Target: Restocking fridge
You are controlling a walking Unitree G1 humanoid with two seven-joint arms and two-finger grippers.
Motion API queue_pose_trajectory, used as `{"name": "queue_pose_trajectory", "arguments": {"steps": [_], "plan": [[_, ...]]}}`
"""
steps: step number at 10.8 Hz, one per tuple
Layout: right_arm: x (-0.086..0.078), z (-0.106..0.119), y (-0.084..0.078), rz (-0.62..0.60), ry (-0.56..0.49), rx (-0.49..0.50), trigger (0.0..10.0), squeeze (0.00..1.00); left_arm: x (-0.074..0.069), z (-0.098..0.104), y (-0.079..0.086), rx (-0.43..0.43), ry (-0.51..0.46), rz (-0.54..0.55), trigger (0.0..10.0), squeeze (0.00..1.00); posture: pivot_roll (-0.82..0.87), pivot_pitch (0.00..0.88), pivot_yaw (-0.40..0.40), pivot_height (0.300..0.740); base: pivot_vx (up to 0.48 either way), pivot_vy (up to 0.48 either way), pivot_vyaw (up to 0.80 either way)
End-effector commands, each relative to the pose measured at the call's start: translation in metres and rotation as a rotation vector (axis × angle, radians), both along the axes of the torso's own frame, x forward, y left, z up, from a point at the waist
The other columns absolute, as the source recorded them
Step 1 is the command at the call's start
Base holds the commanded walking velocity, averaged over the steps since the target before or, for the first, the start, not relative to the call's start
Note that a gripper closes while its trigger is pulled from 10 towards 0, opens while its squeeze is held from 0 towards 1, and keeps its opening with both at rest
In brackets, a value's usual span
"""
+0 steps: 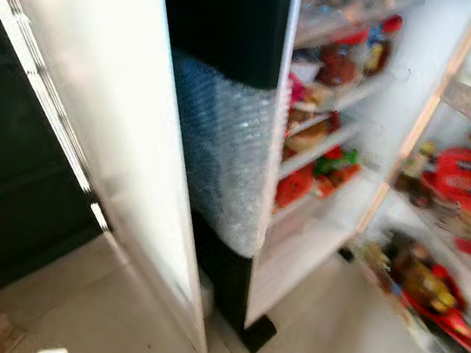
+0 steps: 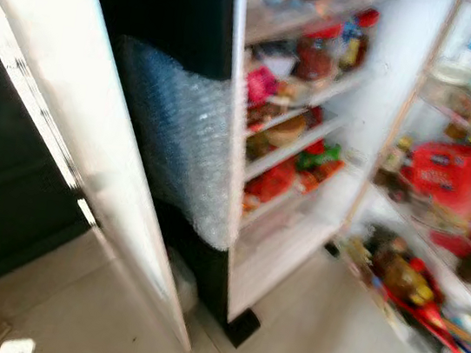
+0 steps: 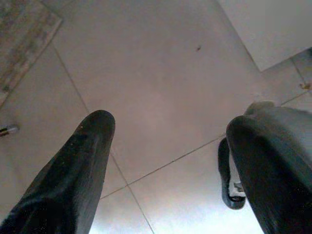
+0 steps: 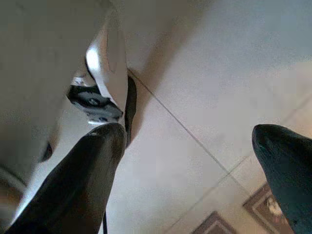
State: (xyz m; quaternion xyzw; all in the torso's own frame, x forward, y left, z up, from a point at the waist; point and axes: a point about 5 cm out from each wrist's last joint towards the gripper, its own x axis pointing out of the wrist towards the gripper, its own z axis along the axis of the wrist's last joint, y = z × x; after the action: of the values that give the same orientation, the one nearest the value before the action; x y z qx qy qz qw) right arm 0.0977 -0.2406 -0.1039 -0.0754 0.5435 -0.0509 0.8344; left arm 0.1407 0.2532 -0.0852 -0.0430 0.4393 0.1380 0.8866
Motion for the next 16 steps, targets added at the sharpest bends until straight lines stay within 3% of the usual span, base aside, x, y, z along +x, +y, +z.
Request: {"name": "queue_pose_trajectory", "arguments": {"steps": [1, 3, 6, 11, 16], "plan": [[0.002, 0.001, -0.001, 0.016, -0.001, 0.000, 10.0, 0.00, -0.003, -0.001, 0.001, -0.002, 0.000, 0.027, 10.0, 0.00, -0.23, 0.000, 0.059, 0.703, 0.000, 0.000, 0.00], [0.005, 0.003, -0.008, -0.011, -0.010, -0.008, 10.0, 0.00, -0.007, -0.004, -0.004, -0.007, 0.032, 0.041, 10.0, 0.00, -0.22, 0.000, 0.063, 0.733, 0.000, 0.000, 0.00], [0.006, 0.006, -0.017, -0.024, -0.017, -0.034, 10.0, 0.00, -0.007, -0.007, -0.014, -0.036, 0.035, 0.057, 10.0, 0.00, -0.25, 0.000, 0.054, 0.740, 0.000, 0.000, 0.00], [0.008, 0.005, -0.010, -0.048, -0.042, -0.021, 10.0, 0.00, -0.006, -0.005, -0.009, -0.053, 0.013, 0.059, 10.0, 0.00, -0.30, 0.000, 0.045, 0.740, 0.000, 0.000, 0.00], [0.006, 0.006, -0.013, 0.014, -0.025, -0.028, 10.0, 0.00, -0.023, -0.011, -0.010, -0.052, 0.066, 0.042, 10.0, 0.00, -0.28, 0.000, 0.039, 0.740, 0.000, 0.000, 0.00]]}}
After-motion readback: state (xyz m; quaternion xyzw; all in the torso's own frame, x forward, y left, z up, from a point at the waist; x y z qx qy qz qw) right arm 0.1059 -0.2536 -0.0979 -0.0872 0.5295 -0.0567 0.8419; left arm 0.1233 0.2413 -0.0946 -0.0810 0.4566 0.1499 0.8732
